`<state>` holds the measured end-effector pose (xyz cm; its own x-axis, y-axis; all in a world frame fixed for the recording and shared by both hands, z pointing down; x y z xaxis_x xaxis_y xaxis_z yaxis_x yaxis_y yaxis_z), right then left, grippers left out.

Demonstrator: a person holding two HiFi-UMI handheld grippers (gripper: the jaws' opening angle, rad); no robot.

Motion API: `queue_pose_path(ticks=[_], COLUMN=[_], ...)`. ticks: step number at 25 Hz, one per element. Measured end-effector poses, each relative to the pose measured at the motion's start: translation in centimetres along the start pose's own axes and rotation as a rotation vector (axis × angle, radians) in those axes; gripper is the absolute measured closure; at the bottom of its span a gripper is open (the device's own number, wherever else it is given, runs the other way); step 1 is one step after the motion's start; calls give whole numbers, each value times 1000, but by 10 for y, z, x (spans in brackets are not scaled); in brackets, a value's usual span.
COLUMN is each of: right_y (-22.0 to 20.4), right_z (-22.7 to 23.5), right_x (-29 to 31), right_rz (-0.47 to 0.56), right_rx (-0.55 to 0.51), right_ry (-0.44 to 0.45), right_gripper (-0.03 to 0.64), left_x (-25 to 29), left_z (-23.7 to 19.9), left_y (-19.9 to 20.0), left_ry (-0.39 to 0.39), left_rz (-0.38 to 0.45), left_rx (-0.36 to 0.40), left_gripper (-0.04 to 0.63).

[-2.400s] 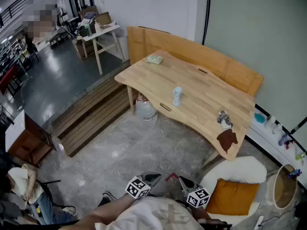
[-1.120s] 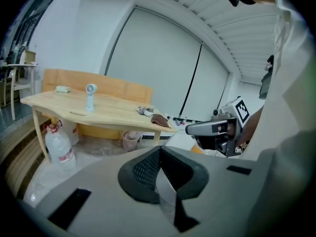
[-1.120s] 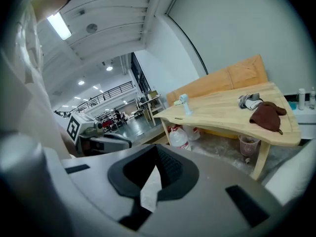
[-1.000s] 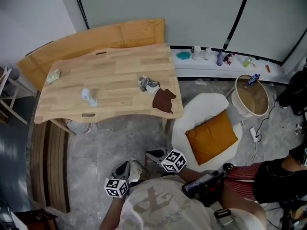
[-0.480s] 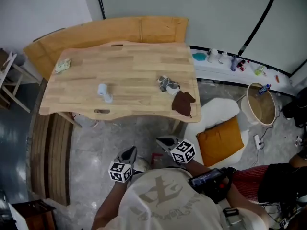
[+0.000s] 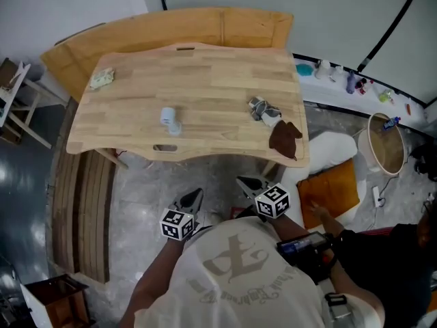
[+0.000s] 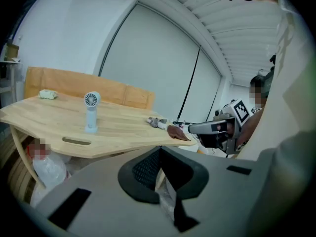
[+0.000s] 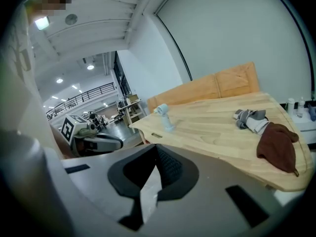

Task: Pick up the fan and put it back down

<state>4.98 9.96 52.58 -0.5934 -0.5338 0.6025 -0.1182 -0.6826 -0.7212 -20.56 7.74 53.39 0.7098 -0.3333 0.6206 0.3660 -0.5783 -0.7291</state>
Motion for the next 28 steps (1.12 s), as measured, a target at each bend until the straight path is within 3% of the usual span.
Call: queue_pose_path(ticks=[16, 25, 28], right_y=[17, 68, 80], right_z=[18, 52, 66], right_x=[45, 85, 96], right_rz=[-20, 0, -16], right_rx=[56, 8, 1], right_ry=[21, 72, 79], right_gripper=[603, 603, 603], left_x=[4, 21, 28], left_z=[-47, -94, -108], left_y=[5, 35, 48], left_ry=[18, 76, 76], left_rz=[-37, -28, 9], left_rx=[-52, -72, -92], left_gripper=[584, 584, 584])
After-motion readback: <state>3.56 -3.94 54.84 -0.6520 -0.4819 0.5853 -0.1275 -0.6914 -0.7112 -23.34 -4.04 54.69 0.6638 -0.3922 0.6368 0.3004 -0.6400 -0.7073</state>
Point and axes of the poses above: the fingertips, and each gripper's own axes: x forward along the fingers, z to its right, y out of its top, the point moved 9 cm from there along -x, backward along the fingers, and after that the axes turned 15 degrees about -z, right-handed, at the moved point
